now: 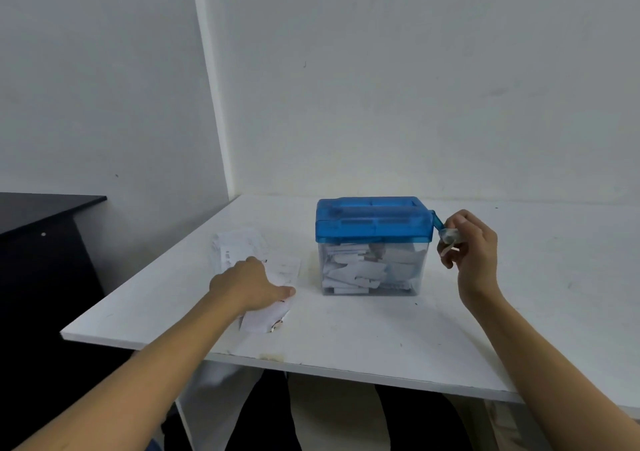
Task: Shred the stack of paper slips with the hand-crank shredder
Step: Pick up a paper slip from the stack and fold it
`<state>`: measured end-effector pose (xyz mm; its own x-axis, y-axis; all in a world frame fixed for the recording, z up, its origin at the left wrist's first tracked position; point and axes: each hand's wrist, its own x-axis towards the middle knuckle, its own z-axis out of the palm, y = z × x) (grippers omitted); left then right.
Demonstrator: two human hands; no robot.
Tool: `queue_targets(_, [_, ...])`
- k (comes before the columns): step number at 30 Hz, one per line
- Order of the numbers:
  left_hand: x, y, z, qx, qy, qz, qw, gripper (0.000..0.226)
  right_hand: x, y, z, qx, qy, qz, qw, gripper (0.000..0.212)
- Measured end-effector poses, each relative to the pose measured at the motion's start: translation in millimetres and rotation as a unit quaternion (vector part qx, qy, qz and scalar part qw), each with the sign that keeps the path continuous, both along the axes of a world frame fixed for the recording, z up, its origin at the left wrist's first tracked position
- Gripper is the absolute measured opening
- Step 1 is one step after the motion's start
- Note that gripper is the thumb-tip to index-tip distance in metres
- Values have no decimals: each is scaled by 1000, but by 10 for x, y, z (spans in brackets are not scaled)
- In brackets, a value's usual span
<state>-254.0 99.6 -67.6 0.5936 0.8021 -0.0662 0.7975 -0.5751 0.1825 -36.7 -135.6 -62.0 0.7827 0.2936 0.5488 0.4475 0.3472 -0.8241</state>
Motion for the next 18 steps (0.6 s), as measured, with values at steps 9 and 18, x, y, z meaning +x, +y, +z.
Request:
queue_targets(9, [39,46,58,-87,-89,-26,992,44,17,24,-22,-19,5,0,1000,22])
queue_targets(18, [33,117,130,-159,-265,15,951,45,19,14,-19,-12,8,8,1000,22])
